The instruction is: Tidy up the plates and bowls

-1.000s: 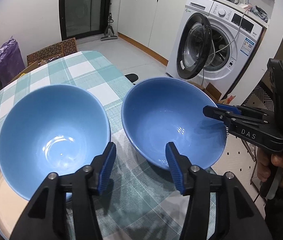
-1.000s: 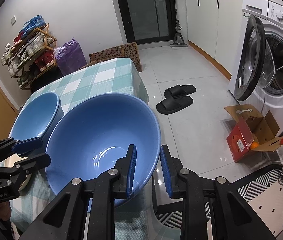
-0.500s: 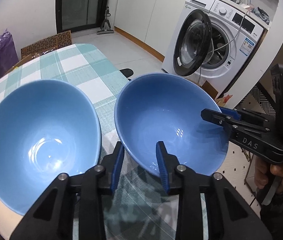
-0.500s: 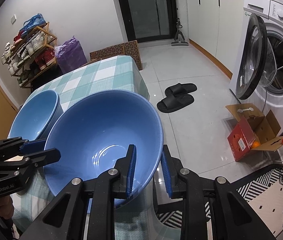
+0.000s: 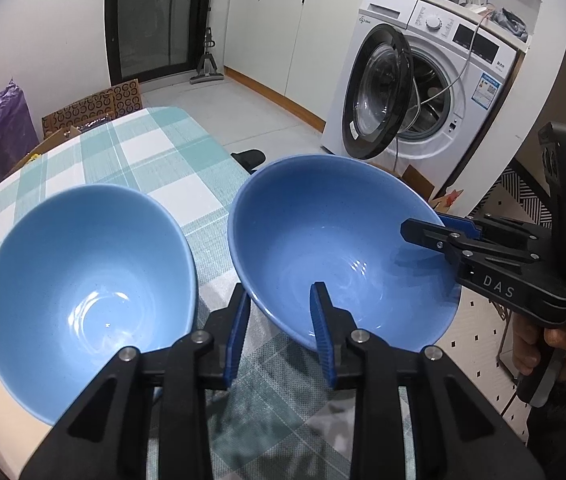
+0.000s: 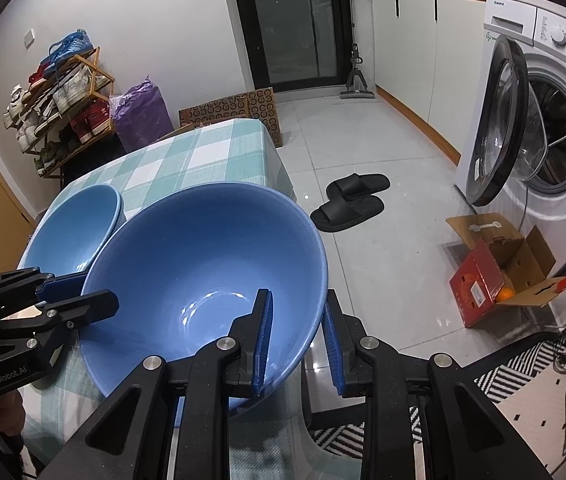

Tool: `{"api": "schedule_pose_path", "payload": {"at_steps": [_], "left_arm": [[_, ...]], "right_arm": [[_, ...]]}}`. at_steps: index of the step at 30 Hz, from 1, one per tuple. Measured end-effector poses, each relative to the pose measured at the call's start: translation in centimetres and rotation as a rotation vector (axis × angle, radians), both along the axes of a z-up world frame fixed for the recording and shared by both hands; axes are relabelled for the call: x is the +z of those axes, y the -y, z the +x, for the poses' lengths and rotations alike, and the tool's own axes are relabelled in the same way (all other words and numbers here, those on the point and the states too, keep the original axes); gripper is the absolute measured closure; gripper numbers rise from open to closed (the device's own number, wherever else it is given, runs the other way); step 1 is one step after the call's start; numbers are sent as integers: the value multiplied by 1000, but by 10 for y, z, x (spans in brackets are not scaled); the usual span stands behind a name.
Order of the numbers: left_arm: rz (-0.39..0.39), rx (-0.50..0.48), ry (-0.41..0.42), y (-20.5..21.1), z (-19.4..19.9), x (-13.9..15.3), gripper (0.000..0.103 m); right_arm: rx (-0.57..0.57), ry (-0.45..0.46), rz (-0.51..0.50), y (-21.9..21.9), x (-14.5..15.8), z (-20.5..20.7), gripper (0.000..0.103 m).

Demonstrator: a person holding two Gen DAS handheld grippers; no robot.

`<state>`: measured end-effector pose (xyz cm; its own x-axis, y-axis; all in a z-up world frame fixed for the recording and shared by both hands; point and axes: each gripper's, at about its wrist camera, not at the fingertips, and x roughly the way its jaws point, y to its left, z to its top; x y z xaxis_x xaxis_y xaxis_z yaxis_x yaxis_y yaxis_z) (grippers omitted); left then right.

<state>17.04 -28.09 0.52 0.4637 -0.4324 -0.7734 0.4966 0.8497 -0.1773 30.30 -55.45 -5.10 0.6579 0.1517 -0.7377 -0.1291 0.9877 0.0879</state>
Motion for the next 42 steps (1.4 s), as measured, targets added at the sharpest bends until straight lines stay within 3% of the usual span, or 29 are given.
{"api": "schedule_pose_path", "payload": {"at_steps": [19, 42], "left_arm": [[-41, 24, 75, -29, -12, 33, 74], [-76, 133, 144, -96, -10, 60, 74]], "right_arm": [[19, 94, -24, -20, 47, -26, 77], [119, 150, -62, -103, 87, -16, 77]]}}
